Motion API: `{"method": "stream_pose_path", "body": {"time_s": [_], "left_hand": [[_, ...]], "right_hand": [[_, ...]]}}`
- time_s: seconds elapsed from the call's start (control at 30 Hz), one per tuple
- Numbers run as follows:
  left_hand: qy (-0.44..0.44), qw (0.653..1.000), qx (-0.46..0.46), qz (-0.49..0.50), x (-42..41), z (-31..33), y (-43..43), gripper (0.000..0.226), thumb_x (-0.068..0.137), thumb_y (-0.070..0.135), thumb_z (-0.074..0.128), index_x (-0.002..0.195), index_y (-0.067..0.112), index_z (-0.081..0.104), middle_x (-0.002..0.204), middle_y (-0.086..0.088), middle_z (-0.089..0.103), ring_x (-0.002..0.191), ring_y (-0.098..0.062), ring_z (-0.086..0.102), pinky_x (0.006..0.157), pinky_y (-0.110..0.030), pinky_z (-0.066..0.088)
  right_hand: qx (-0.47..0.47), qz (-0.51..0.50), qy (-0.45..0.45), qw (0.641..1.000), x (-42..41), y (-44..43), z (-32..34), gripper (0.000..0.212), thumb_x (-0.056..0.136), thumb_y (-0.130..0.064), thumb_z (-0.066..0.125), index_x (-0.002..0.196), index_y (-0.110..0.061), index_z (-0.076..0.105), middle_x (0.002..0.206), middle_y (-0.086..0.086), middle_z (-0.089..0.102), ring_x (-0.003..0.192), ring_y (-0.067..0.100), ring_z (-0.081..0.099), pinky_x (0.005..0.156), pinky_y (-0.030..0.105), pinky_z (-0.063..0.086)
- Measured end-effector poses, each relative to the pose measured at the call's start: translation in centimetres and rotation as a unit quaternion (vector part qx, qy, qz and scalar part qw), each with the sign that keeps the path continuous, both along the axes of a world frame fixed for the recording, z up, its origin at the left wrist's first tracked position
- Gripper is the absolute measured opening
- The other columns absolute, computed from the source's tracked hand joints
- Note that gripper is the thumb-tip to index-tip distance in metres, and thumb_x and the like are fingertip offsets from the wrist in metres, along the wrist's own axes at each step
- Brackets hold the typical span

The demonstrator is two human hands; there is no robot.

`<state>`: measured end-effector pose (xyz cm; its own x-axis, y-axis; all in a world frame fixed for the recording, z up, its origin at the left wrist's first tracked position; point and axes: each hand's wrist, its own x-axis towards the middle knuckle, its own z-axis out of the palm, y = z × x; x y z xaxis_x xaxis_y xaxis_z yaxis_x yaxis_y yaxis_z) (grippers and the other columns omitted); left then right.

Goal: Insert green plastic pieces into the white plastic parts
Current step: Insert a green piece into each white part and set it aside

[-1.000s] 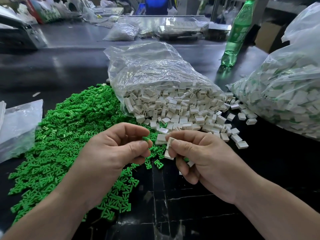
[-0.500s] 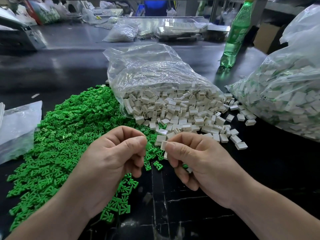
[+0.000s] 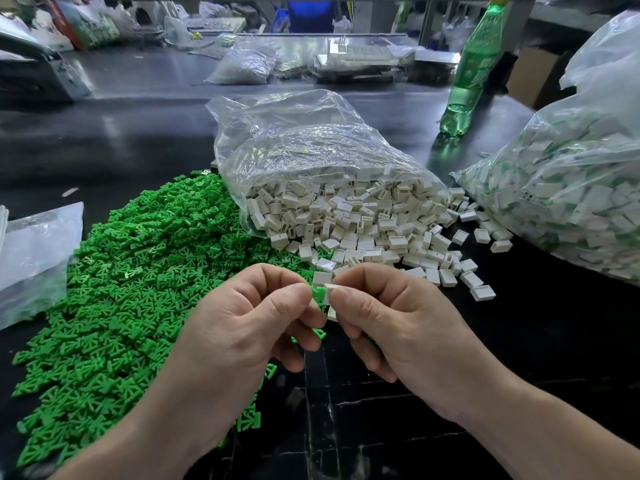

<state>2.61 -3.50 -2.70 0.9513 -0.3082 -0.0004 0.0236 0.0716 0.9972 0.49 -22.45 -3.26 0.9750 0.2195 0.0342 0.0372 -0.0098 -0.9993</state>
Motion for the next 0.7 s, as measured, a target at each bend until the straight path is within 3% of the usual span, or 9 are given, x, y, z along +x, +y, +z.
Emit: {"method": "stream_pose_path", "body": {"time_s": [0.2,0.4,0.5,0.7], "left_hand": [[0.002,1.0,-0.001,-0.002,-0.3,-0.3,-0.5,0.013,0.083,0.03,0.061,0.079,0.023,0.071,0.079,-0.013,0.071,0.063,-0.023,0.066,0.05,-0.026,0.05],[0.043,0.999,-0.005,-0.03,-0.2,-0.4,-0.6,0.014,0.083,0.03,0.059,0.075,0.023,0.069,0.07,-0.009,0.066,0.06,-0.024,0.063,0.051,-0.028,0.051],[0.054,0.998,-0.003,-0.043,-0.1,-0.4,-0.6,0.015,0.084,0.03,0.058,0.075,0.023,0.069,0.07,-0.01,0.065,0.06,-0.025,0.063,0.051,-0.03,0.051],[0.075,0.994,-0.075,-0.021,-0.5,-0.5,-1.6,0.016,0.087,0.022,0.064,0.073,0.021,0.069,0.068,-0.011,0.065,0.059,-0.024,0.064,0.05,-0.03,0.052]], "right_hand": [[-0.017,0.005,-0.041,0.999,-0.2,0.2,0.1,0.017,0.099,-0.032,0.061,0.087,-0.024,0.068,0.066,-0.005,0.057,0.047,0.007,0.049,0.044,0.014,0.039],[-0.068,0.013,0.008,0.998,-0.2,0.0,0.2,0.021,0.101,-0.036,0.059,0.088,-0.022,0.066,0.067,0.006,0.059,0.049,0.009,0.049,0.043,0.016,0.037],[-0.079,0.018,0.03,0.996,-0.3,-0.1,0.6,0.021,0.102,-0.032,0.058,0.085,-0.021,0.065,0.065,-0.006,0.059,0.047,0.005,0.049,0.042,0.014,0.037],[-0.02,-0.023,0.045,0.999,-0.7,0.9,0.6,0.024,0.103,-0.024,0.056,0.083,-0.018,0.066,0.062,-0.009,0.059,0.046,0.004,0.049,0.042,0.012,0.037]]}}
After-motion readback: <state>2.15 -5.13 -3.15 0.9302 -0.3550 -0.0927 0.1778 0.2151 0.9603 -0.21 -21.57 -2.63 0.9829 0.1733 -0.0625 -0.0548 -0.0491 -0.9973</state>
